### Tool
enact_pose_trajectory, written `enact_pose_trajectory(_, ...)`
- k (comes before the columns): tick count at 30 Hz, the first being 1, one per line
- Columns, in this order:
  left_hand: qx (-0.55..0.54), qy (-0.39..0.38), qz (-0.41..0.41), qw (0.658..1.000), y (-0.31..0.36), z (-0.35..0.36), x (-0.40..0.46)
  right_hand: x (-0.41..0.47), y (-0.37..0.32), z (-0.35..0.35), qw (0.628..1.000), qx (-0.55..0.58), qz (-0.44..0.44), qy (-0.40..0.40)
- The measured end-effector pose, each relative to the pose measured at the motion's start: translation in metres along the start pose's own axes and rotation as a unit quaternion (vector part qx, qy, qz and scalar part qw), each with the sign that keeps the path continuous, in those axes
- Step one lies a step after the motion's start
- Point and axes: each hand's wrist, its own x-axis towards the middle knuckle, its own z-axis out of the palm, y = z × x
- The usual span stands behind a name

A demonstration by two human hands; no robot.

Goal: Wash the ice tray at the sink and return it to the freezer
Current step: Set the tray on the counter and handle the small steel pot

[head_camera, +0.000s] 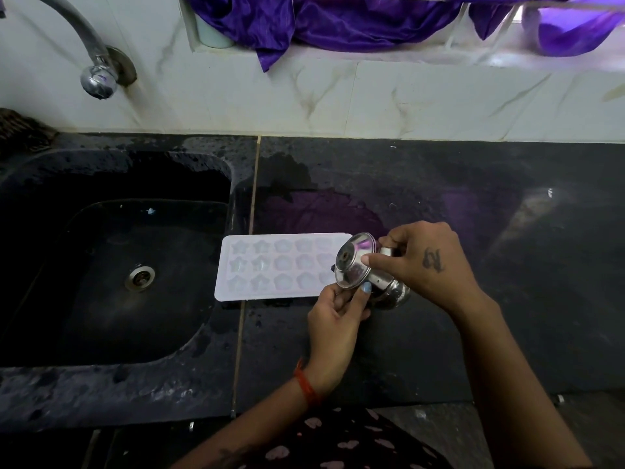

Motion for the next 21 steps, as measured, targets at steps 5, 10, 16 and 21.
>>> enact_pose_trajectory(5, -0.010, -0.005, -0.023, 1.000, -0.0013, 0.0036, -0.0011, -0.0002, 0.0005, 0.0007, 1.000, -0.030, -0.009, 0.000)
enact_pose_trajectory(10, -0.021, -0.006, -0.035, 0.999, -0.0021, 0.0054, -0.0020, 0.0010, -0.0011, 0.0009, 0.999, -0.050, -0.010, -0.006)
enact_pose_trajectory(16, -0.034, -0.007, -0.038, 0.999, -0.0029, 0.0071, -0.0024, 0.0018, -0.0044, 0.0006, 0.997, -0.077, -0.022, -0.013)
enact_pose_trajectory(21, -0.045, -0.009, -0.038, 0.998, -0.0053, 0.0087, -0.0022, 0.0015, -0.0046, 0.0006, 0.996, -0.089, -0.029, -0.011)
